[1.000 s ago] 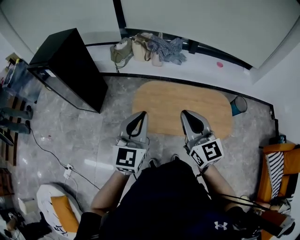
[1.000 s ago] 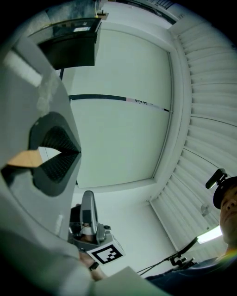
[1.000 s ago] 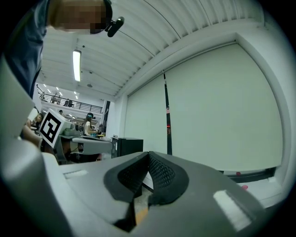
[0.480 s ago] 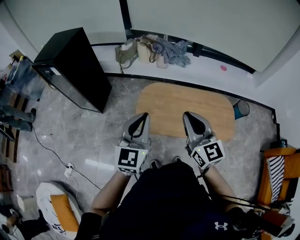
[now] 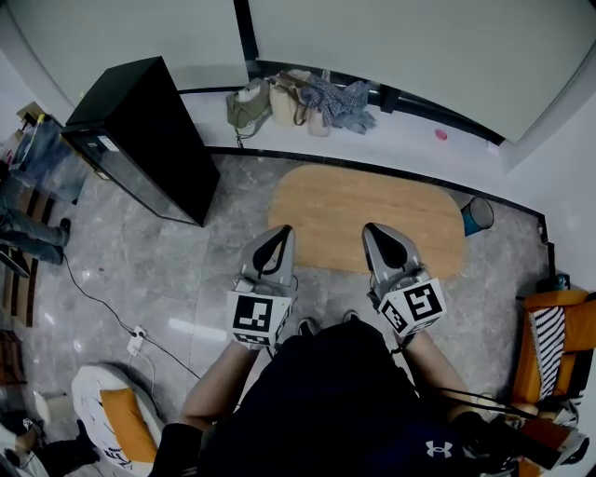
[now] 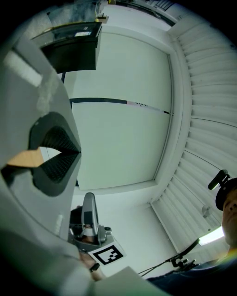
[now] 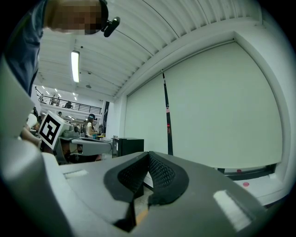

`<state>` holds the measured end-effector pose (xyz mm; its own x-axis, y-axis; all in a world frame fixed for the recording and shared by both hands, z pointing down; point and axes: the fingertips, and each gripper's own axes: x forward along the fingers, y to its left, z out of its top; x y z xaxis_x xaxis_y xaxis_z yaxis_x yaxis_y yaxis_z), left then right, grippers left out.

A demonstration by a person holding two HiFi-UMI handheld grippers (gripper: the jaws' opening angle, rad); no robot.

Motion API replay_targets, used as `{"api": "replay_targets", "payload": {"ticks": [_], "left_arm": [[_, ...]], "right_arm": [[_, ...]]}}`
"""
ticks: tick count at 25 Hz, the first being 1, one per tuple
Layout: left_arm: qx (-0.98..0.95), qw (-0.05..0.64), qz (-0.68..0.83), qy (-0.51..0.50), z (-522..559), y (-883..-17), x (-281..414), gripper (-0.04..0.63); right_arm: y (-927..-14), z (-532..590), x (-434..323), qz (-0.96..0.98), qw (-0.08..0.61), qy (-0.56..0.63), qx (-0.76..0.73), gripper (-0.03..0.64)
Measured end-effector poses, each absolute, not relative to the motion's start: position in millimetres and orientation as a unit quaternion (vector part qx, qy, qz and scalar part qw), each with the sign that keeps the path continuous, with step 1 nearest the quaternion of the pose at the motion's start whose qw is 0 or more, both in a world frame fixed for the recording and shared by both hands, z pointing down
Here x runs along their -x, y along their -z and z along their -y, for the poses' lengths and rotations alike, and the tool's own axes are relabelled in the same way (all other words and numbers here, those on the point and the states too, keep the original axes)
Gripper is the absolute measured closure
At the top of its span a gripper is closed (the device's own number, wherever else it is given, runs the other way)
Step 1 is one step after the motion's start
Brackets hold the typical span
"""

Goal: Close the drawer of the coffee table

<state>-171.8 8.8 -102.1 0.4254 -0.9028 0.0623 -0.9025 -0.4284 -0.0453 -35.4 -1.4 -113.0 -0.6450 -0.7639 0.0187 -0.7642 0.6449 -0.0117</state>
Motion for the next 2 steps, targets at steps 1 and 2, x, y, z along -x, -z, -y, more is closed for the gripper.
{"api": "replay_targets", "payload": {"ticks": [1, 2], "left_arm": [[0.844, 0.002, -0.534, 0.038, -9.0, 102.2, 170.8, 0.594], [0.844, 0.002, -0.534, 0.038, -9.2, 102.3, 169.9, 0.594]], "right_arm": [[113.1, 0.9, 34.7, 0.907, 0.006, -0.009, -0.421, 0.615], [113.2, 0.3, 34.0, 0.907, 0.006, -0.009, -0.421, 0.615]]}}
